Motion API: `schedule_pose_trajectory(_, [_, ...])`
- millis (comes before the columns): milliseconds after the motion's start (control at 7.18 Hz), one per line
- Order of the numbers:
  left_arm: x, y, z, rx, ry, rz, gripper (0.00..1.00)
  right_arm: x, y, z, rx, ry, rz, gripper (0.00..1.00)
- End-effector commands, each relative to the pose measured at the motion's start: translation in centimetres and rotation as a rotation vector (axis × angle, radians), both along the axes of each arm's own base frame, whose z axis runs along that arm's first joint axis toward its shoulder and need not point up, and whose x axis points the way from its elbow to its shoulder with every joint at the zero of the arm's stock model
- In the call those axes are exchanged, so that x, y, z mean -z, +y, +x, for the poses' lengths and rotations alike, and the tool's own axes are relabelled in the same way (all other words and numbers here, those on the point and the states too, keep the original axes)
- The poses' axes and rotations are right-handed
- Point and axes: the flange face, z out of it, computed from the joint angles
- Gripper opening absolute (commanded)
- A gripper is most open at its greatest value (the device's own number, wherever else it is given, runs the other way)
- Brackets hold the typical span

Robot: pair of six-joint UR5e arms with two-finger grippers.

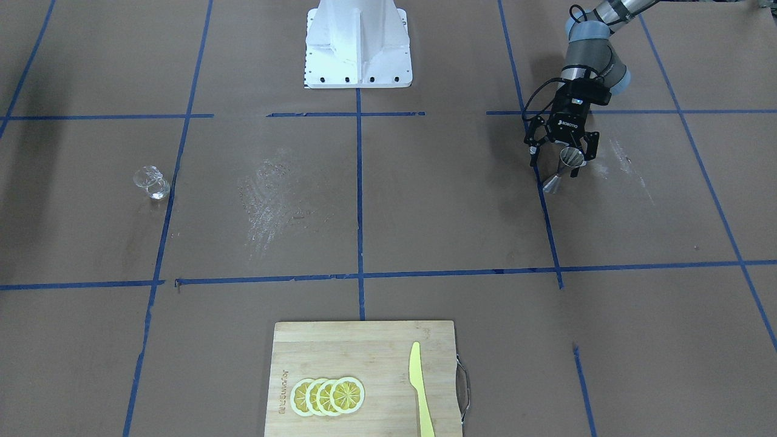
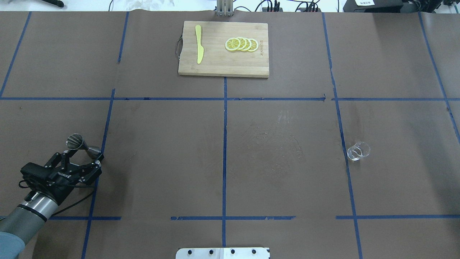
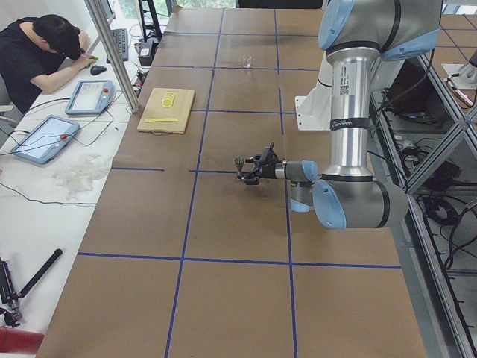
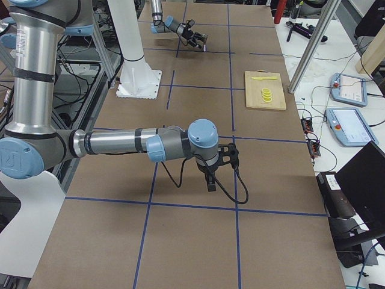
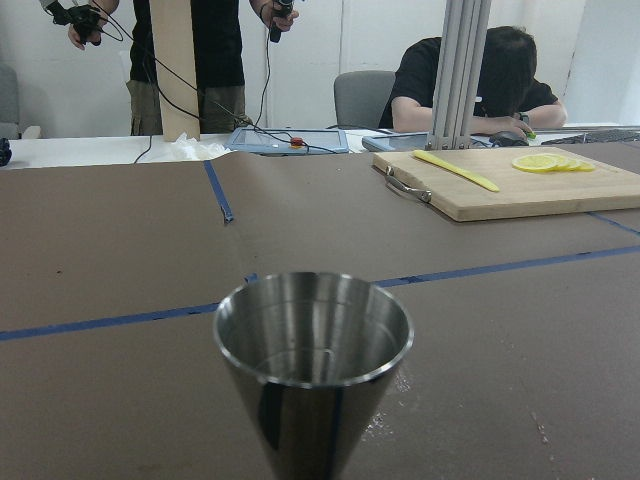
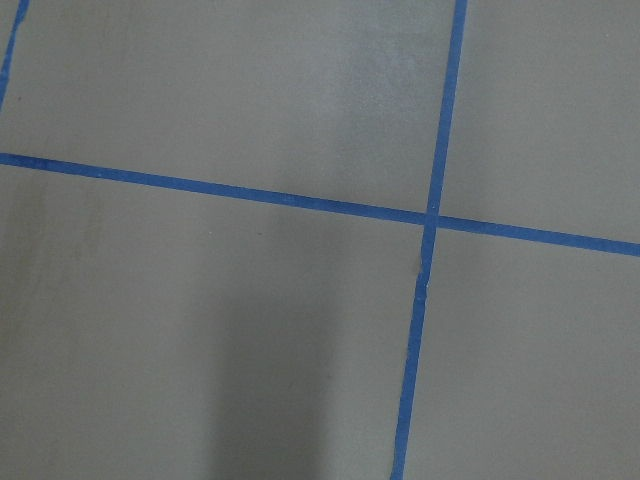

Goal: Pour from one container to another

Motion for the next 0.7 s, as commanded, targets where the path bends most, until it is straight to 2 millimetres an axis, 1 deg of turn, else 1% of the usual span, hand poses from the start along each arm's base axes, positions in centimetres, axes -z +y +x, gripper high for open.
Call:
schedule_pose_trajectory(0, [-0.20,-0.24,-0.39,0.008,-0.004,0.000,0.91,0.07,-0.07,0.00,0.000,0.000,0.002,1.00])
schedule_pose_trajectory(557, [-0.12,-0.66,-0.71,0.020,-0.003,0.001,0.64,0.27,-0.26,0.00,0.000,0.000,0.006,1.00])
